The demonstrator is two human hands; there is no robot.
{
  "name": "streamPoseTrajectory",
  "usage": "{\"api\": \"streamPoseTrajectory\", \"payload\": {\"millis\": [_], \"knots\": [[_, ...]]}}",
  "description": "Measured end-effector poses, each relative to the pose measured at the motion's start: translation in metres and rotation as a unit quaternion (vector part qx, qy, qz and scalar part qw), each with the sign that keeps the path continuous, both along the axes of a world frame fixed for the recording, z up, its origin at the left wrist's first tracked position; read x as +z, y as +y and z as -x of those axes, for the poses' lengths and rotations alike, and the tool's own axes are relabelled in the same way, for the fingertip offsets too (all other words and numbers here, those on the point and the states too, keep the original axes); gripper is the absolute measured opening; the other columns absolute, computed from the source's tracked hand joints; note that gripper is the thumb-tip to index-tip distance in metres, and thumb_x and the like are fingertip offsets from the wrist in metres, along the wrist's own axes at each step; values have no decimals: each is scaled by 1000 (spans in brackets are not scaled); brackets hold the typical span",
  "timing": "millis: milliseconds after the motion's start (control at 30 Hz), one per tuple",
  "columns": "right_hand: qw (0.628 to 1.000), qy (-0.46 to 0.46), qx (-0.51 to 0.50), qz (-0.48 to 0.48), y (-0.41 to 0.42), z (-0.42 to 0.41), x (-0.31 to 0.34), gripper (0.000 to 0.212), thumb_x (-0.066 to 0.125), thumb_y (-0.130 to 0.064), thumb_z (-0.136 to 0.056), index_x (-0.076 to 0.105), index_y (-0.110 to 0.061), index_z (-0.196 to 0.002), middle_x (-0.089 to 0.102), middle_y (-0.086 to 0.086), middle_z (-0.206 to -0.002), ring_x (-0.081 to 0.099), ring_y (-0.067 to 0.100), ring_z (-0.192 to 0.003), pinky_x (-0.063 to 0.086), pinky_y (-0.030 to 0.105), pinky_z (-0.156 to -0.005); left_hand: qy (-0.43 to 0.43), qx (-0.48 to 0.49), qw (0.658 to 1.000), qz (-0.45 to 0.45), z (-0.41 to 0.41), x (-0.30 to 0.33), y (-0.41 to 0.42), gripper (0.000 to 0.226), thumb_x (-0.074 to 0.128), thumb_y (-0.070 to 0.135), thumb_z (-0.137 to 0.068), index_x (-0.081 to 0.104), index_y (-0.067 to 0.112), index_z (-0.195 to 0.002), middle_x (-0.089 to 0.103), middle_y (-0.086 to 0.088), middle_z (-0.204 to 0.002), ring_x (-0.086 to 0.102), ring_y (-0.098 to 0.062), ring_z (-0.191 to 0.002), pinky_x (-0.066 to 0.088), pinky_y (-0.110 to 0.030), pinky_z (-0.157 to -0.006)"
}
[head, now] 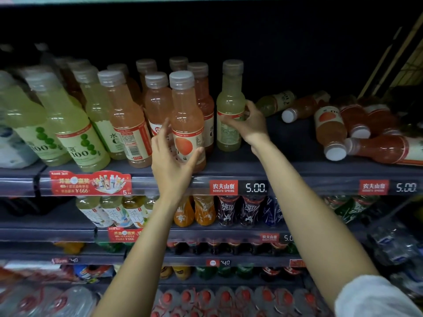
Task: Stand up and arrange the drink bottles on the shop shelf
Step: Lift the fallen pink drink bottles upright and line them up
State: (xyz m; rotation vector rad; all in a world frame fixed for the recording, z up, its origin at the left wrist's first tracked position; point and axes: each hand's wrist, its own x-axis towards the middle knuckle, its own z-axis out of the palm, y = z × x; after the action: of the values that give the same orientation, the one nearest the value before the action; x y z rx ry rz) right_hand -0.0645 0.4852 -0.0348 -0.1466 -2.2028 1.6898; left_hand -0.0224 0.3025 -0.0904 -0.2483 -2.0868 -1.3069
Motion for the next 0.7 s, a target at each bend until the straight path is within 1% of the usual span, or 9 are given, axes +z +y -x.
{"api": "streamPoseTrajectory", "payload": {"millis": [67, 133, 200, 333, 400, 467, 567, 600, 700], "knots": [[1000, -7, 5, -12, -2, -2, -1, 61, 79, -25, -75, 50, -14, -128, 60, -1, -115, 53, 9, -101, 43, 24, -80, 1, 0, 1000, 0, -1, -1, 0, 88, 78, 39, -76, 29, 22, -148, 37, 14, -130, 47, -2, -118, 49, -27, -95], [1000, 3, -1, -13, -3, -6, -5, 65, 80, -27, -74, 47, -16, -128, 57, -1, -119, 51, 8, -105, 42, 22, -83, 4, -1, 1000, -2, 0, -2, 0, 88, 78, 38, -77, 29, 22, -148, 36, 13, -129, 48, -6, -119, 48, -27, -94], [1000, 20, -16, -8, -4, -10, -8, 67, 81, -28, -72, 44, -16, -127, 54, -4, -117, 51, 8, -106, 43, 20, -84, 13, -5, 1000, -5, 0, -4, 1, 88, 76, 40, -78, 28, 21, -148, 36, 11, -128, 50, -13, -121, 48, -27, -94], [997, 32, -53, -35, -11, -14, -14, 68, 81, -31, -72, 43, -16, -126, 53, 2, -124, 51, 13, -113, 45, 29, -94, 21, -11, 1000, -7, 2, -4, 2, 86, 74, 42, -80, 28, 19, -148, 37, 7, -128, 50, -22, -121, 50, -33, -93], [995, 40, -64, -65, -15, -16, -16, 72, 80, -29, -73, 41, -14, -132, 53, 4, -129, 50, 13, -116, 42, 27, -96, 18, -14, 1000, -6, 1, -4, 1, 85, 73, 43, -80, 28, 18, -148, 42, -1, -131, 50, -25, -122, 50, -38, -93], [994, 49, -72, -71, -16, -15, -17, 78, 81, -24, -73, 36, -15, -137, 53, 4, -131, 50, 14, -118, 43, 27, -97, 13, -14, 1000, 3, 2, -5, -1, 85, 71, 46, -80, 27, 19, -148, 43, -9, -133, 50, -27, -122, 51, -42, -91], [988, 43, -108, -101, -15, -7, -15, 77, 78, -30, -74, 34, -24, -136, 55, 4, -128, 53, 20, -118, 47, 39, -96, 8, -11, 1000, 12, 3, -6, 0, 85, 68, 50, -81, 24, 22, -149, 42, -10, -134, 49, -27, -122, 51, -46, -92], [985, 41, -120, -115, -14, -2, -15, 76, 77, -31, -75, 35, -26, -138, 53, 5, -130, 51, 23, -120, 45, 41, -98, 5, -9, 1000, 13, 3, -7, 0, 85, 67, 51, -82, 24, 22, -149, 42, -10, -135, 48, -28, -123, 50, -46, -93], [982, 17, -132, -134, -12, 9, -11, 76, 72, -24, -82, 31, -23, -145, 38, 13, -141, 44, 28, -127, 38, 36, -104, -4, -1, 1000, 14, -1, -5, 3, 85, 68, 49, -82, 25, 20, -149, 42, -10, -138, 47, -28, -126, 48, -42, -95]]}}
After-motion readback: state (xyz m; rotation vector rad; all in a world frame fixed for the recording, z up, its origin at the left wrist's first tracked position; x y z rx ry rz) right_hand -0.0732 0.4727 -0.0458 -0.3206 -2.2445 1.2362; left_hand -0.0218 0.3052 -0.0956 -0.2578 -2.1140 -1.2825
